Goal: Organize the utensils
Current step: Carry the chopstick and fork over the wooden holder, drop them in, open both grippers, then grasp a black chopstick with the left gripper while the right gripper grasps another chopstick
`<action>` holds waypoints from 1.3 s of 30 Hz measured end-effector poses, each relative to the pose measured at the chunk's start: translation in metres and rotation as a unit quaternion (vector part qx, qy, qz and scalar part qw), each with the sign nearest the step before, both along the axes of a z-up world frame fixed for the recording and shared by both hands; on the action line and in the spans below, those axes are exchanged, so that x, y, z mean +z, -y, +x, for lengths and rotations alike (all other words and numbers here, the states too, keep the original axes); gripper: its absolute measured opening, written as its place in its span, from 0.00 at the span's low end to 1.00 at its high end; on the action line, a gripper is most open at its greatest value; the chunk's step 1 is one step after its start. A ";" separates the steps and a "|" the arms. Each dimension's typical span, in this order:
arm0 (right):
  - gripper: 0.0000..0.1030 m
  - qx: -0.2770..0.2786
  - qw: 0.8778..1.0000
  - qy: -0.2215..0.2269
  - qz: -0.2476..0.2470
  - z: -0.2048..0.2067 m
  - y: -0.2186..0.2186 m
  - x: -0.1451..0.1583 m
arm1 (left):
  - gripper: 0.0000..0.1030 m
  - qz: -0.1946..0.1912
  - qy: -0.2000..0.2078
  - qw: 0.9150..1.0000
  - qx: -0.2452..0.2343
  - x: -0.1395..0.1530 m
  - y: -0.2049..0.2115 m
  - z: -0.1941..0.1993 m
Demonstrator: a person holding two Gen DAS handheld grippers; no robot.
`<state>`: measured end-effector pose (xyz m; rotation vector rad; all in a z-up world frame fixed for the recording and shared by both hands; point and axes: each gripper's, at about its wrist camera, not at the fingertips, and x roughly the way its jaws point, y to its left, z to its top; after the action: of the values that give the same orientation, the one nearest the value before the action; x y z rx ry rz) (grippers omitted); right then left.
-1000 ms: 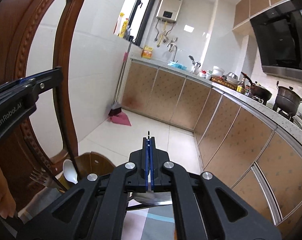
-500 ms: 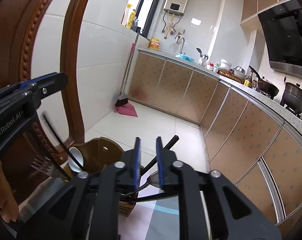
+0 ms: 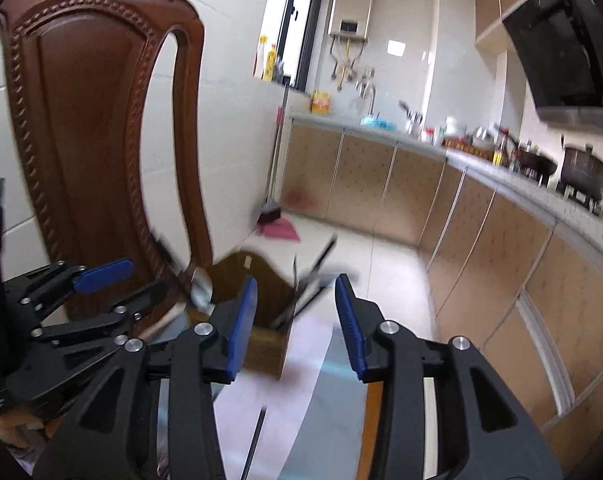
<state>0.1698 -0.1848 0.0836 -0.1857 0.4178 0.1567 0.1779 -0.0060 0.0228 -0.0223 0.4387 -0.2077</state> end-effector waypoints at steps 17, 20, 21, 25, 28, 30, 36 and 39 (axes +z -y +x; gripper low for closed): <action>0.43 -0.038 0.952 -0.292 0.085 -0.011 0.016 -0.187 | 0.61 0.035 -0.229 0.973 0.008 -0.140 0.008 -0.024; 0.43 -0.024 0.948 -0.308 0.080 -0.015 0.007 -0.198 | 0.61 0.040 -0.244 0.969 0.003 -0.150 0.014 -0.026; 0.43 -0.022 0.947 -0.312 0.078 -0.016 0.004 -0.201 | 0.61 0.041 -0.249 0.968 -0.001 -0.152 0.016 -0.026; 0.42 -0.019 0.942 -0.329 0.063 -0.016 -0.002 -0.211 | 0.62 0.039 -0.263 0.964 -0.009 -0.161 0.021 -0.028; 0.15 -0.017 0.934 -0.349 0.069 -0.016 0.000 -0.222 | 0.62 0.030 -0.288 0.957 -0.016 -0.172 0.023 -0.026; 0.08 -0.021 0.930 -0.357 0.081 -0.017 0.005 -0.228 | 0.62 0.026 -0.300 0.953 -0.018 -0.178 0.023 -0.026; 0.07 -0.028 0.931 -0.352 0.088 -0.020 0.016 -0.226 | 0.30 0.040 -0.307 0.951 -0.009 -0.187 0.026 -0.022; 0.09 -0.028 0.931 -0.352 0.095 -0.021 0.019 -0.226 | 0.14 0.023 -0.313 0.950 -0.004 -0.186 0.021 -0.019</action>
<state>0.1488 -0.2042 -0.1420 0.0829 1.1187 0.2055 0.1588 -0.0268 -0.1637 -0.0409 1.0774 -0.1961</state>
